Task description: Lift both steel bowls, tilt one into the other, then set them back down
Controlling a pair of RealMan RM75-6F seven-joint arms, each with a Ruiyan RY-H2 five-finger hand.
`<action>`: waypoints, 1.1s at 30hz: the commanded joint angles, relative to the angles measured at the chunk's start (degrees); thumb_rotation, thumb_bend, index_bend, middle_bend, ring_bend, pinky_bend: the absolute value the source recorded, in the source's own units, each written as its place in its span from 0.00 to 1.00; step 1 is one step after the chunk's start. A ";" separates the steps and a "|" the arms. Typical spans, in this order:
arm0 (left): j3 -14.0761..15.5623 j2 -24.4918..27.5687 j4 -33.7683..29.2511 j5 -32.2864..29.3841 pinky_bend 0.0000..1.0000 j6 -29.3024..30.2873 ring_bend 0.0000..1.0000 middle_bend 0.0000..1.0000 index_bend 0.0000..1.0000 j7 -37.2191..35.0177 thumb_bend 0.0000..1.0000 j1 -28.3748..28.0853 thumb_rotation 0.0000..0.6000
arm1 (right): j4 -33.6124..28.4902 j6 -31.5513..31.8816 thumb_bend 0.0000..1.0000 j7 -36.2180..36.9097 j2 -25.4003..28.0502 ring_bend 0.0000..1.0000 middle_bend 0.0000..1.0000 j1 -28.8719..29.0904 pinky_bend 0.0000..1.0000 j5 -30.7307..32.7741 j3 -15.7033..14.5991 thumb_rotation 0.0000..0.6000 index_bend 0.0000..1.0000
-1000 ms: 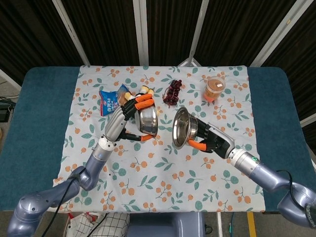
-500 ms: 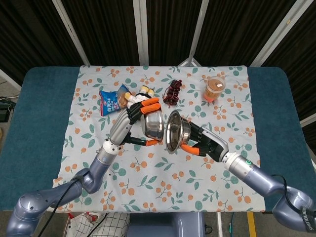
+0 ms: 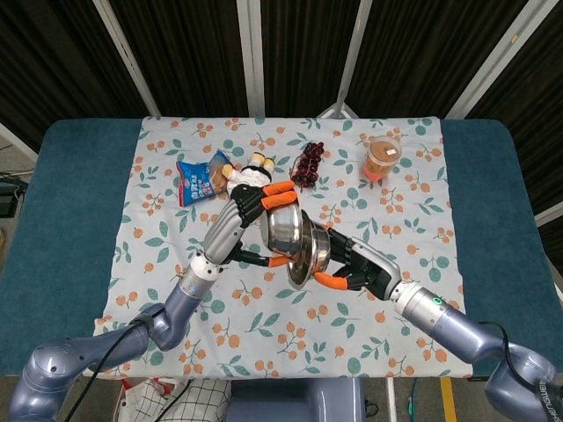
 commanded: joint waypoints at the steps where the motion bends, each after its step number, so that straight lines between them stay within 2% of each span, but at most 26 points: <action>1: 0.04 -0.06 -0.53 0.00 0.67 -0.28 0.48 0.60 0.49 0.17 0.38 -0.10 1.00 | -0.43 0.12 0.38 -0.53 0.21 0.98 0.98 0.12 1.00 0.11 -0.35 1.00 1.00; 21: 0.09 -0.22 -0.95 0.26 0.67 -2.42 0.48 0.60 0.48 -0.05 0.38 -1.37 1.00 | -0.36 1.45 0.38 0.42 1.24 0.98 0.98 0.53 1.00 -0.46 -2.01 1.00 1.00; 33: 0.63 5.52 -4.94 0.91 0.67 -0.14 0.48 0.60 0.48 0.50 0.38 1.15 1.00 | 3.78 3.30 0.38 6.45 2.68 0.98 0.98 0.02 1.00 -2.34 -2.94 1.00 1.00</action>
